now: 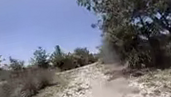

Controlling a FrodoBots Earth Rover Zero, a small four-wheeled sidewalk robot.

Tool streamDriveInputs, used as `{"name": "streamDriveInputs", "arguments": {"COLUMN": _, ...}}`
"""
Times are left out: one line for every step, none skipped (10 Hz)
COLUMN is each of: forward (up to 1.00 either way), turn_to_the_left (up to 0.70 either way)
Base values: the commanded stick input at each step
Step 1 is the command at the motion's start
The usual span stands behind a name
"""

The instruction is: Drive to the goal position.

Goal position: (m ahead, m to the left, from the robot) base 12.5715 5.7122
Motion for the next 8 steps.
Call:
{"name": "streamDriveInputs", "arguments": {"forward": 0.3, "turn_to_the_left": 0.0}}
{"name": "streamDriveInputs", "arguments": {"forward": 0.3, "turn_to_the_left": 0.0}}
{"name": "streamDriveInputs", "arguments": {"forward": 0.3, "turn_to_the_left": 0.0}}
{"name": "streamDriveInputs", "arguments": {"forward": 0.3, "turn_to_the_left": 0.0}}
{"name": "streamDriveInputs", "arguments": {"forward": 0.3, "turn_to_the_left": 0.0}}
{"name": "streamDriveInputs", "arguments": {"forward": 0.3, "turn_to_the_left": 0.0}}
{"name": "streamDriveInputs", "arguments": {"forward": 0.3, "turn_to_the_left": 0.0}}
{"name": "streamDriveInputs", "arguments": {"forward": 0.3, "turn_to_the_left": 0.0}}
